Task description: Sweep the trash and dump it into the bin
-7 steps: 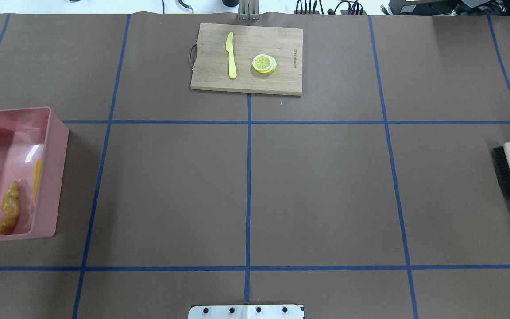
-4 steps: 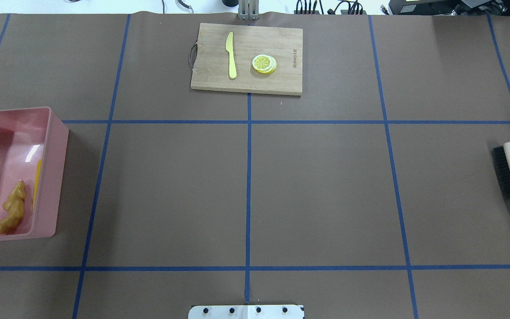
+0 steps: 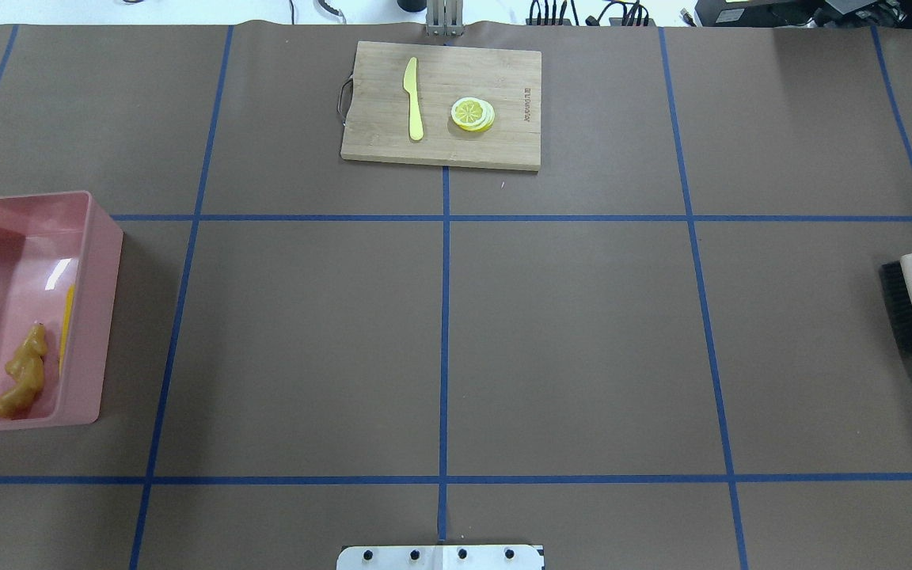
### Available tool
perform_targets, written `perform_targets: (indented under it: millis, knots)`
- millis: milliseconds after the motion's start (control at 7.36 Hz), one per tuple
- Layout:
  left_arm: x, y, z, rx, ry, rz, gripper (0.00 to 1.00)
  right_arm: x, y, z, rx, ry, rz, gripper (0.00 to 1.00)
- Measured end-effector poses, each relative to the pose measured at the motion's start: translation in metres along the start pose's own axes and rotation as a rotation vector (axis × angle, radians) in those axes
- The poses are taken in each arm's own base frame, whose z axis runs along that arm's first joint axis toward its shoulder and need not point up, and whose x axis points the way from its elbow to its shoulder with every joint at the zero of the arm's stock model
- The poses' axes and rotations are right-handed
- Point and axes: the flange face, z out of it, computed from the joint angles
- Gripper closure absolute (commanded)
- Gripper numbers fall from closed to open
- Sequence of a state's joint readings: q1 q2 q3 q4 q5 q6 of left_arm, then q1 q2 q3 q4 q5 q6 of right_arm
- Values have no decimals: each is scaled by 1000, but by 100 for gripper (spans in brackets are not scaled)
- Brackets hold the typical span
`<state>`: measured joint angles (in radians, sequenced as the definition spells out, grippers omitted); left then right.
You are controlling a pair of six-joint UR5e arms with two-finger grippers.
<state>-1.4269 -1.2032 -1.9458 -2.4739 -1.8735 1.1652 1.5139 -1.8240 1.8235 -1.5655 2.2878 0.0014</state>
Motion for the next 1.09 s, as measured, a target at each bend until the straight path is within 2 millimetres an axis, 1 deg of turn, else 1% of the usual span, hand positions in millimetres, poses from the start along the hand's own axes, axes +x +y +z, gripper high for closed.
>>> perform_targets:
  millis: [136,272,544,679,815,951,1087]
  knots:
    - [2,-3,1,32,19,-53,100,1,-4,1,-3,27,-2,0]
    - [6,-8,2,88,61,-169,100,1,-7,0,0,48,-9,0]
    - [13,-24,5,206,214,-436,100,-3,-16,-8,28,88,-34,0]
    - [10,-36,5,270,295,-565,100,-4,-18,-10,34,95,-39,0]
    - [2,-52,5,339,380,-682,100,-5,-18,-9,33,97,-43,0]
    - [-9,-72,7,397,461,-754,100,-7,-19,-8,29,98,-49,0]
    - [-22,-100,13,443,530,-779,100,-10,-20,-5,23,98,-55,0]
